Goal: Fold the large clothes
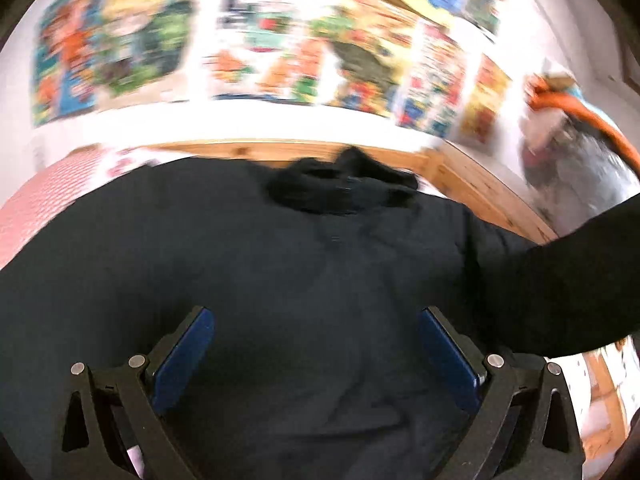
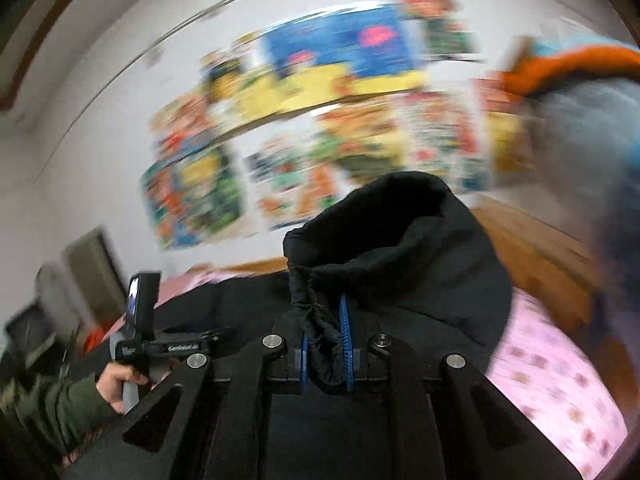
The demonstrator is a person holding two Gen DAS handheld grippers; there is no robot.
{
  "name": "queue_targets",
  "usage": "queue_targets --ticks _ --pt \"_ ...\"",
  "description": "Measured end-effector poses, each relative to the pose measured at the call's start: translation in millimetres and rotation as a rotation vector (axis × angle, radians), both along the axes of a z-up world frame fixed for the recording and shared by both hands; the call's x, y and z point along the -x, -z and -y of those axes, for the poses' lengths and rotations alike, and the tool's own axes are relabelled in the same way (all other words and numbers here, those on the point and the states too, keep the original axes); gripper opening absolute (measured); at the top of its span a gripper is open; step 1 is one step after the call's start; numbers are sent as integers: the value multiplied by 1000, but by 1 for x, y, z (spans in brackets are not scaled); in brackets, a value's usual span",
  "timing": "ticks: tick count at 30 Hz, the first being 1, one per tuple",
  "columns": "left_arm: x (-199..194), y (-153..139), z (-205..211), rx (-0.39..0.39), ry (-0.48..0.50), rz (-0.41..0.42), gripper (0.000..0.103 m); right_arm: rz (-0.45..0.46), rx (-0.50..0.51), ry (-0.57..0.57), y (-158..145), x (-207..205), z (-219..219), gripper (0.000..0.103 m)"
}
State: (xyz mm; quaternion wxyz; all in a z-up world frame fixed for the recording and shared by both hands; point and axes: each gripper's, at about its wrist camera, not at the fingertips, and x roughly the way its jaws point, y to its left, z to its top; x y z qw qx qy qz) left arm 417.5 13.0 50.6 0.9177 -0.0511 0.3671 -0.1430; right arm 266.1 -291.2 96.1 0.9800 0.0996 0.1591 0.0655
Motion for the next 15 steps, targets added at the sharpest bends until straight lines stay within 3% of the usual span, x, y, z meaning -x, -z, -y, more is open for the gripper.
queue_targets --ticks 3,7,10,11,12,15 --pt "3 -1 -41 -9 -108 -4 102 -42 58 -160 4 -23 -64 12" --pt "5 7 -74 0 -175 8 102 -117 130 -267 30 -45 -121 16" --pt "2 22 -88 94 -173 -11 102 -200 141 -366 56 -55 -151 41" --pt "1 28 -91 133 -163 -16 102 -230 133 -390 65 -54 -155 63" --pt "0 34 -94 182 -145 -17 102 -243 128 -391 70 -55 -156 79" --pt "-1 43 -94 244 -98 -11 102 -276 130 -408 85 -40 -146 79"
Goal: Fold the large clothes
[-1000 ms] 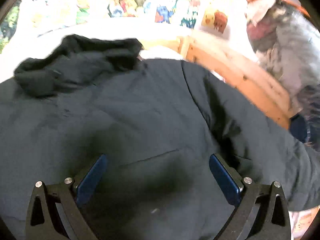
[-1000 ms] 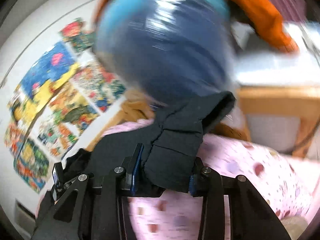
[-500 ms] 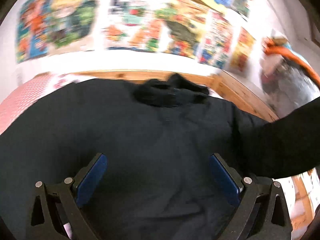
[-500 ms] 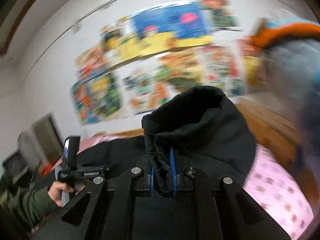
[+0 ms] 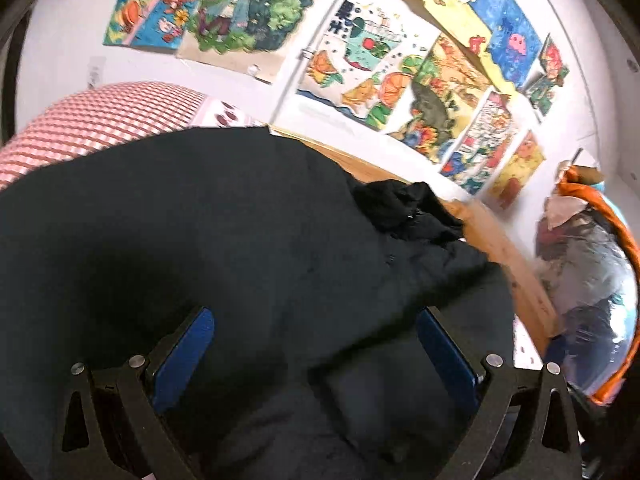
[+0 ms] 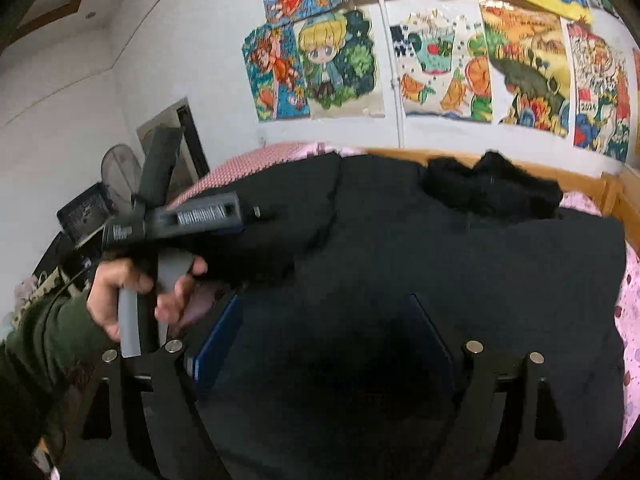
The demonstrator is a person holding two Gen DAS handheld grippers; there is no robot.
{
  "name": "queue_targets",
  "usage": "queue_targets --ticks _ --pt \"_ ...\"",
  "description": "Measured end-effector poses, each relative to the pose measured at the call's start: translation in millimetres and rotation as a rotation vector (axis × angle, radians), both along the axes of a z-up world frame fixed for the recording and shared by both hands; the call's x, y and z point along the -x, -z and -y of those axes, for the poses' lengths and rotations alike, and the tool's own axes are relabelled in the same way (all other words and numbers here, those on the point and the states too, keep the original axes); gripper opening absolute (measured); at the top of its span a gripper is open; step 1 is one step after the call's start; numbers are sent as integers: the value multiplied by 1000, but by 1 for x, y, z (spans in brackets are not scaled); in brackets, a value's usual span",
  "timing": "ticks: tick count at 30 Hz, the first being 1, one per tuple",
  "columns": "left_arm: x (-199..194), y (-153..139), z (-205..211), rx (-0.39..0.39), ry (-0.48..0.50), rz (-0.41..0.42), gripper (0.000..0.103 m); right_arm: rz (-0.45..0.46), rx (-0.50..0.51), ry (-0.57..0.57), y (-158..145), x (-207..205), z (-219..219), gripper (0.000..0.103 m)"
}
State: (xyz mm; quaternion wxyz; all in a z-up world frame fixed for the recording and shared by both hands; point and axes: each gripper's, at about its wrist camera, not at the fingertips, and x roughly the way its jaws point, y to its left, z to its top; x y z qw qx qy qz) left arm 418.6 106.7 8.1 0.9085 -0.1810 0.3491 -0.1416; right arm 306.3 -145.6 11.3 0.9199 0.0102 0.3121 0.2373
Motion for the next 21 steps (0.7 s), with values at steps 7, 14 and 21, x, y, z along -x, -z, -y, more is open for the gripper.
queue_targets --ticks 7,14,21 --pt "-28 19 49 -129 227 -56 102 -64 88 87 24 13 57 80" --pt "-39 57 111 -442 375 -169 73 -107 60 198 37 10 113 81" --pt "-43 72 133 -567 383 -229 8 -161 -49 287 57 5 148 81"
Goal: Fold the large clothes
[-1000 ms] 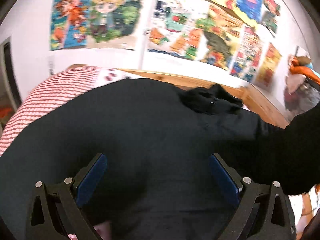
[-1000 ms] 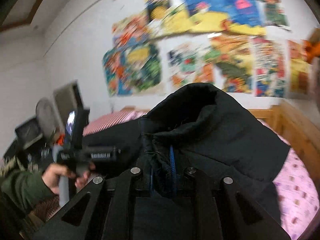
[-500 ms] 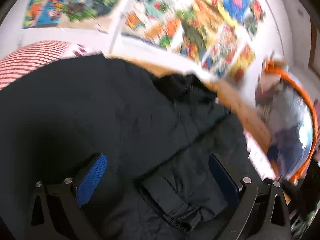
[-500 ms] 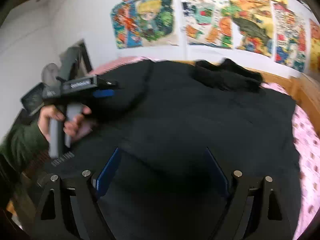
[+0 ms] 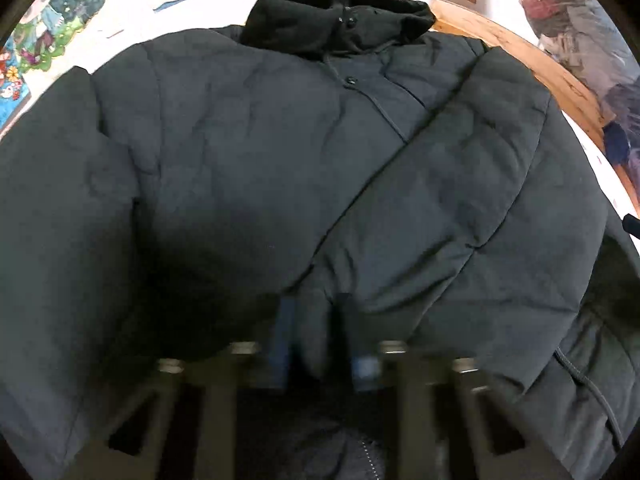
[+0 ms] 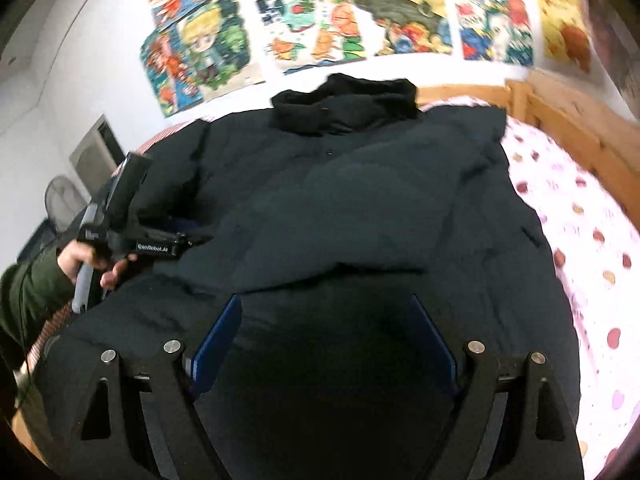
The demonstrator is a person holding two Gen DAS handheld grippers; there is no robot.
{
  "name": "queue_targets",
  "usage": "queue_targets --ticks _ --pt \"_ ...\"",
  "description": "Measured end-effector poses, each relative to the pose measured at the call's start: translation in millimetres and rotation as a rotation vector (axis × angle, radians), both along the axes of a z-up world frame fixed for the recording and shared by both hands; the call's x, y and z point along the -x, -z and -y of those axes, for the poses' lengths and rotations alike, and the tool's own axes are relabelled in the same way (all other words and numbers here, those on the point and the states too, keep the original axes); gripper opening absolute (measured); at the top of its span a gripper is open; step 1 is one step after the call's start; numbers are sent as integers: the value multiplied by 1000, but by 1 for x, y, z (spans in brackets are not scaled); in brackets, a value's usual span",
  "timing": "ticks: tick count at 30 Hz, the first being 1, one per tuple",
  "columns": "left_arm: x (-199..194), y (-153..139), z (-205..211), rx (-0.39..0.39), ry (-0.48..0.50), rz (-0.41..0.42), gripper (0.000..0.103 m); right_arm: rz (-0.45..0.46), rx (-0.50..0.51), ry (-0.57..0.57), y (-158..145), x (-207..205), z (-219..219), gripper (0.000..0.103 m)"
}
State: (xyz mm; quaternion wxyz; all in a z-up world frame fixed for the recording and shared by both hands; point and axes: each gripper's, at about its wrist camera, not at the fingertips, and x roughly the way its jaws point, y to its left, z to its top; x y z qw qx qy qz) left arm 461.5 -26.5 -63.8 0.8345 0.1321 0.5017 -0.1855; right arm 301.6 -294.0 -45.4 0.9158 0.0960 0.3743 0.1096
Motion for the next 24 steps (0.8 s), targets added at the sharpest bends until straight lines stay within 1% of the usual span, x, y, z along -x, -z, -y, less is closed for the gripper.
queue_targets --ticks 1,3,5,6,8,10,13,14,15,17,19,20,22,24 --pt "2 -5 1 -28 -21 34 8 -5 -9 10 1 -1 3 81" --pt "9 -19 5 -89 -55 137 6 -10 -20 27 2 -4 9 81" --pt "21 -40 9 -161 -77 287 6 -6 -4 44 -1 -7 13 81" --pt "24 -49 10 -181 -88 341 6 -3 13 59 -5 -11 14 81" --pt "26 -61 6 -198 -110 402 6 4 30 93 -14 -23 19 81" --pt "25 -63 2 -224 -124 412 6 14 25 109 -24 -39 25 81" --pt "13 -44 -2 -246 -140 346 6 2 46 109 -31 -78 29 81" --pt "10 -35 -4 -254 -146 324 6 -12 70 99 -27 -99 28 81" --pt "9 -25 -6 -271 -146 312 6 -16 88 97 -24 -110 27 81" --pt "5 -13 -2 -311 -136 309 6 -51 140 87 -4 -144 23 81" --pt "7 -4 1 -354 -117 310 6 -100 144 63 17 -168 18 81" --pt "7 -1 3 -373 -108 314 6 -147 137 49 33 -180 16 81" --pt "8 4 7 -396 -95 317 7 -208 138 59 55 -192 13 86" --pt "6 6 8 -395 -101 317 10 -215 143 57 67 -195 8 91"
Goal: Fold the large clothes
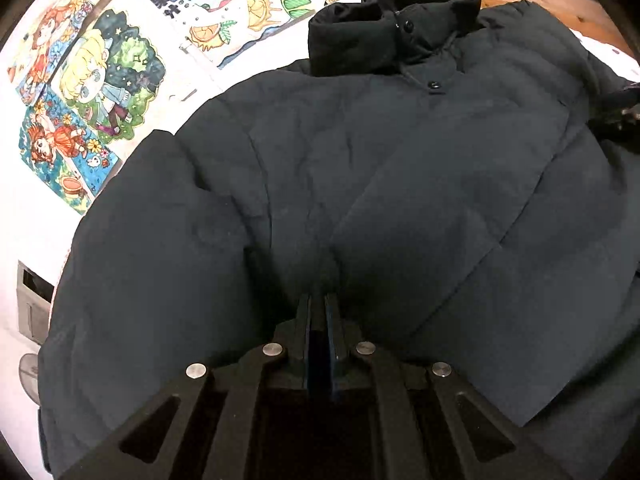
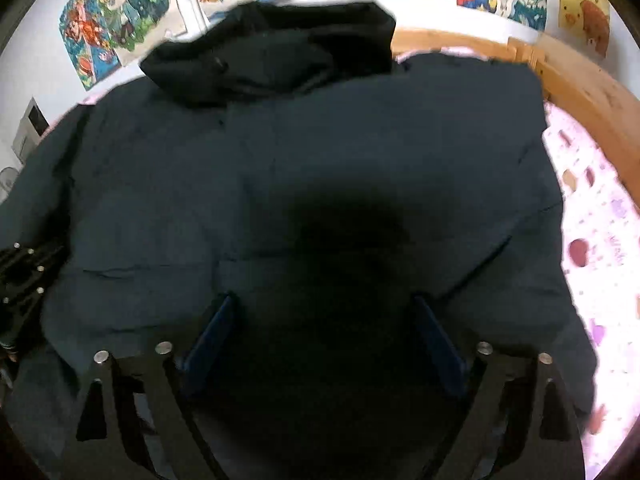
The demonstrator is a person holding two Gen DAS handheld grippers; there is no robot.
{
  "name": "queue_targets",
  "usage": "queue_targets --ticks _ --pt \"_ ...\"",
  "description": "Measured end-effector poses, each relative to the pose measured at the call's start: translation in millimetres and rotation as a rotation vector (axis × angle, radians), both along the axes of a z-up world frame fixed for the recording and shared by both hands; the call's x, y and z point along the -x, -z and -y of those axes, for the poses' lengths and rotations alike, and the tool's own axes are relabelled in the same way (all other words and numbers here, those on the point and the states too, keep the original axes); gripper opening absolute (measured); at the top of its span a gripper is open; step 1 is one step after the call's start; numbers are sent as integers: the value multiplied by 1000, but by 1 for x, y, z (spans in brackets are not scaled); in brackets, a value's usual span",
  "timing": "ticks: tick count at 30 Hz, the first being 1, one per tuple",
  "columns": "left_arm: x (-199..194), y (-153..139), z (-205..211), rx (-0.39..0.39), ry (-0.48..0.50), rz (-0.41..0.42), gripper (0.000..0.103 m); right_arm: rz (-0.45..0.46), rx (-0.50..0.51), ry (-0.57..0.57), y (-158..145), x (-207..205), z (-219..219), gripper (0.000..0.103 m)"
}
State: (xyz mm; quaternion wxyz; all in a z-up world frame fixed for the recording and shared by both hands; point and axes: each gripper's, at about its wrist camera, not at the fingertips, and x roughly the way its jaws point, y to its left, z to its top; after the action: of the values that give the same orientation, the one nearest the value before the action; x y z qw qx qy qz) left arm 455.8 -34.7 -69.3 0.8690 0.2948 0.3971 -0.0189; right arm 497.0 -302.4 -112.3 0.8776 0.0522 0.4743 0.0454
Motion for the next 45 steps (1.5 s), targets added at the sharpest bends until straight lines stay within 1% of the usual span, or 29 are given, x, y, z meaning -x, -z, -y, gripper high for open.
queue_targets --ticks 2,4,6,7,8,9,10,11,12,13,15,17,19,20,21,23,24,25,26,28,29,30,32,35,37,39,40,43,45 --pt "1 -3 -1 28 -4 11 11 7 22 -11 7 -1 -6 95" --pt "4 -8 -6 80 7 28 16 11 34 -16 10 -1 -11 97" --pt "8 -20 -16 168 18 47 25 28 31 -17 7 1 -13 97" --pt "11 -25 -20 200 16 58 30 46 34 -11 3 4 -14 97" --pt "17 -33 -24 246 15 72 45 72 55 2 -4 9 -16 97" --pt "25 -44 -30 300 17 95 69 90 78 9 -10 13 -18 97" --pt "34 -53 -36 334 10 134 82 118 104 11 -19 18 -23 97" --pt "46 -65 -42 369 -1 191 99 142 109 3 -28 24 -28 98" --pt "59 -77 -50 412 -6 243 101 155 104 -7 -36 30 -33 99" --pt "68 -86 -56 449 -6 264 102 171 90 -25 -48 37 -41 101" --pt "84 -100 -70 515 -28 270 102 192 82 -52 -65 47 -51 101" --pt "101 -110 -88 591 -78 261 102 208 80 -80 -84 60 -68 101" --pt "120 -116 -111 682 -151 252 102 227 48 -110 -100 68 -74 101" --pt "127 -116 -123 727 -184 249 103 238 23 -125 -108 72 -78 101" --pt "141 -113 -139 812 -210 249 103 240 3 -135 -112 75 -81 101" --pt "160 -100 -165 938 -250 247 103 231 -60 -166 -117 77 -97 101" --pt "168 -91 -177 968 -290 234 103 222 -76 -172 -114 81 -102 101" --pt "170 -84 -184 978 -328 225 103 206 -91 -182 -111 80 -115 101" --pt "176 -77 -193 989 -386 222 103 191 -96 -201 -107 79 -128 101" --pt "187 -64 -210 1028 -478 242 103 182 -86 -237 -98 77 -152 101" --pt "193 -57 -218 1047 -528 258 103 179 -64 -255 -94 76 -167 101" --pt "200 -50 -229 1072 -604 287 103 175 -42 -263 -91 75 -177 101" --pt "206 -40 -245 1104 -682 332 103 169 14 -287 -82 69 -202 101" --pt "205 -29 -266 1143 -747 402 103 167 82 -284 -72 59 -224 101" --pt "207 -25 -279 1179 -779 456 103 158 123 -268 -66 50 -234 101" --pt "208 -23 -287 1194 -800 492 103 144 151 -257 -57 41 -241 101" --pt "208 -22 -290 1184 -817 505 103 129 164 -250 -50 35 -243 101" --pt "201 -22 -291 1112 -859 501 101 77 176 -247 -29 23 -251 101" --pt "200 -22 -293 1099 -877 500 97 72 165 -249 -22 20 -253 102"
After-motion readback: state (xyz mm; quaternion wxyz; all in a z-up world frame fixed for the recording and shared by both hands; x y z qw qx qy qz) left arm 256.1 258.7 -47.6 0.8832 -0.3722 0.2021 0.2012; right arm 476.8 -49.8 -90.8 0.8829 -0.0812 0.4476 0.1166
